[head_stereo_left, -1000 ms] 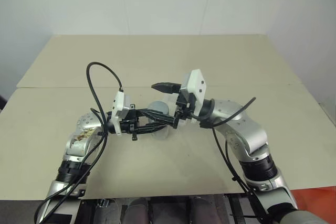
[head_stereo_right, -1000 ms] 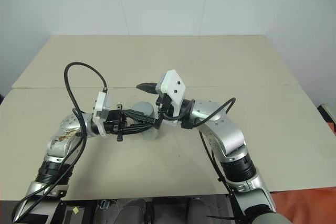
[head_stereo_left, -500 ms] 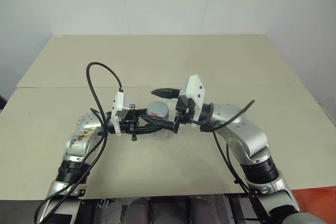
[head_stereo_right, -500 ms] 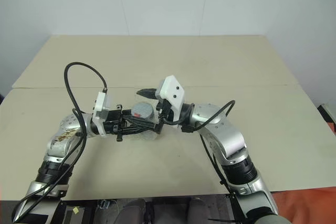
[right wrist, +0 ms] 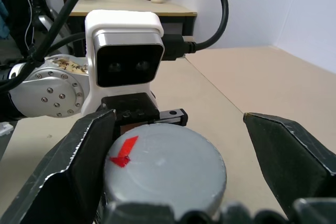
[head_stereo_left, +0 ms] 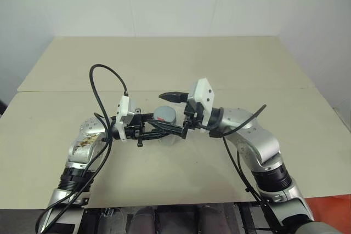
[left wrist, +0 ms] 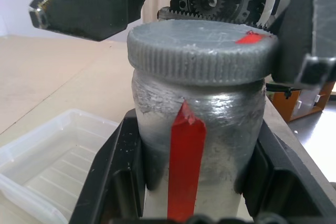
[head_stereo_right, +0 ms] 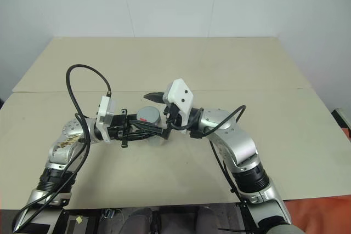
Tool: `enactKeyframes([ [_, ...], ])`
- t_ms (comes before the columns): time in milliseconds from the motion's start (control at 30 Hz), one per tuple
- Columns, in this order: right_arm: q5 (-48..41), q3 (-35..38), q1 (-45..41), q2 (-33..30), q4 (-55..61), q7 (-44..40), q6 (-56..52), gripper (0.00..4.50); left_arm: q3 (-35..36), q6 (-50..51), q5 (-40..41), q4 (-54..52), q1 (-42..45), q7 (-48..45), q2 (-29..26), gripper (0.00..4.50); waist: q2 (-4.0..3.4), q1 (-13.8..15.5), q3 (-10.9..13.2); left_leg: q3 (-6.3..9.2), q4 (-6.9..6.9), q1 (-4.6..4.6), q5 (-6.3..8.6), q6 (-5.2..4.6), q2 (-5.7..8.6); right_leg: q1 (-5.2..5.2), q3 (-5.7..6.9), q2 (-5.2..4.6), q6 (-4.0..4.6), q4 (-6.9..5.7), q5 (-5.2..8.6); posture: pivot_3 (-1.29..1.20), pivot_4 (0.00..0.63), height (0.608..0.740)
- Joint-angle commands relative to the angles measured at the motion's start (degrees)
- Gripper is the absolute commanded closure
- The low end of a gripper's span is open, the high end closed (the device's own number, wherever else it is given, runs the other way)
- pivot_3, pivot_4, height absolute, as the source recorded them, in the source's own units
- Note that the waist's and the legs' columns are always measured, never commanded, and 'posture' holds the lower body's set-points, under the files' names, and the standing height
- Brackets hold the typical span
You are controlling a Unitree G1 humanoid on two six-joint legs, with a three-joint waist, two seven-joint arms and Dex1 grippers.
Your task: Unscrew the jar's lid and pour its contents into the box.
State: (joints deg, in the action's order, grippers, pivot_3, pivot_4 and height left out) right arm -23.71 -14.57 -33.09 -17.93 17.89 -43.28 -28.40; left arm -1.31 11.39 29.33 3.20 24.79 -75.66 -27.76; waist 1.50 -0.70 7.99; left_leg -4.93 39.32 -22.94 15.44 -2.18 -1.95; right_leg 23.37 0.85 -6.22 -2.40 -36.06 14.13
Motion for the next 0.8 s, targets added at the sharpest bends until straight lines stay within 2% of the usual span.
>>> enactKeyframes([
  [33,-0.18,2.65,-0.18,-0.81,0.76,0.54,0.34,0.02,0.71,-0.34,0.81,-1.16,1.04,-0.36,-0.65,2.56,0.0,0.0,0.0,0.0,0.0,0.0,0.0,0.0,0.0,0.0,0.0,0.0,0.0,0.0,0.0,0.0,0.15,0.74],
  [800,-3.43,9.21,4.52,-7.37,3.56,2.21,-0.41,0.02,1.46,0.21,1.72,-2.35,0.41,-0.46,-2.44,2.56,0.01,0.04,0.01,0.0,0.0,0.0,0.01,-0.01,0.0,0.0,-0.01,0.0,0.0,0.03,0.0,0.0,0.15,0.74],
])
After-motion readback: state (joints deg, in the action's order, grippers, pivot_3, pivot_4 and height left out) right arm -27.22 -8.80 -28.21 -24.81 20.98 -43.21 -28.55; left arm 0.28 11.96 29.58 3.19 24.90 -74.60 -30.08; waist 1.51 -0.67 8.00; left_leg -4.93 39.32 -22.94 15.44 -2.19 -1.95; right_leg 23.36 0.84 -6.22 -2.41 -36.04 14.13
